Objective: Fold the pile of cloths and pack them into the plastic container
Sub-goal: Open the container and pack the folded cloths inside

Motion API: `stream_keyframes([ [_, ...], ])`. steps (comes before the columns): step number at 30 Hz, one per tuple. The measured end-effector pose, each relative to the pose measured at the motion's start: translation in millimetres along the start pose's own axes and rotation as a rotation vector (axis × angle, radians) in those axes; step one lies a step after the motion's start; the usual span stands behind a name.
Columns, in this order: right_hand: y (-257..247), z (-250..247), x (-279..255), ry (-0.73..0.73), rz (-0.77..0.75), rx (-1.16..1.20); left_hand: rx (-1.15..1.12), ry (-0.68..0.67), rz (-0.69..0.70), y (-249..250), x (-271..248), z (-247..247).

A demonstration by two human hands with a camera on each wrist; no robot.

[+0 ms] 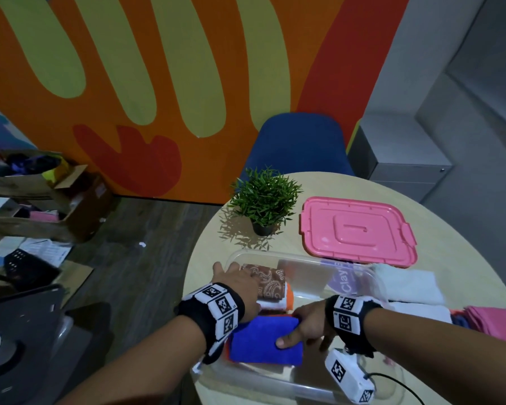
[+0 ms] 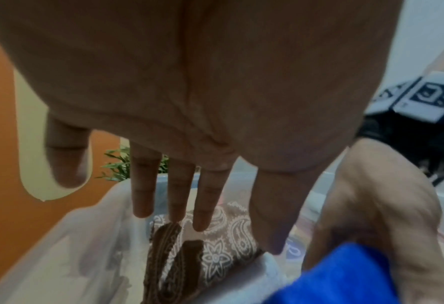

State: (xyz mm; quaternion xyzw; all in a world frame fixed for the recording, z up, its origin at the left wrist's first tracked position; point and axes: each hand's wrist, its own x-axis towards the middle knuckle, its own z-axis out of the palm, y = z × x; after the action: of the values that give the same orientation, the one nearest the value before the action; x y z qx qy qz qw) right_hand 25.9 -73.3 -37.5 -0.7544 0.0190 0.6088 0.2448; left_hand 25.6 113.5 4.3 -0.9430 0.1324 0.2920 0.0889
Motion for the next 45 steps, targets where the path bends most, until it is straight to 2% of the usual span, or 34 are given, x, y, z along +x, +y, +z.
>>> stream_keyframes([
  [4, 2, 4, 13, 0.009, 0.044, 0.034, -0.161, -0.013, 0.098, -14, -7, 2],
  [11, -2, 12, 21, 0.039, -0.01, 0.228, -0.122, -0.041, 0.195, -22, -11, 7],
  [16, -4, 10, 17, 0.098, -0.026, 0.303, -0.119, -0.017, 0.189, -18, -9, 10],
  [22, -1, 10, 16, 0.058, -0.027, 0.309, -0.172, -0.033, 0.148, -15, -8, 6],
  [29, -3, 7, 5, 0.114, -0.037, 0.343, -0.193, -0.008, 0.067, -12, -11, 2],
  [36, -4, -9, -33, 0.319, -0.023, 0.171, -0.151, 0.117, -0.025, 9, -21, -28],
  [40, 8, -32, -83, 0.481, -0.183, 0.108, -0.288, 0.223, 0.018, 36, -14, -60],
  [42, 26, -52, -106, 0.574, -0.18, 0.054, -0.341, 0.264, 0.058, 60, -7, -78],
  [45, 70, -87, -136, 0.711, -0.212, 0.105, -0.392, 0.301, 0.128, 109, 3, -102],
])
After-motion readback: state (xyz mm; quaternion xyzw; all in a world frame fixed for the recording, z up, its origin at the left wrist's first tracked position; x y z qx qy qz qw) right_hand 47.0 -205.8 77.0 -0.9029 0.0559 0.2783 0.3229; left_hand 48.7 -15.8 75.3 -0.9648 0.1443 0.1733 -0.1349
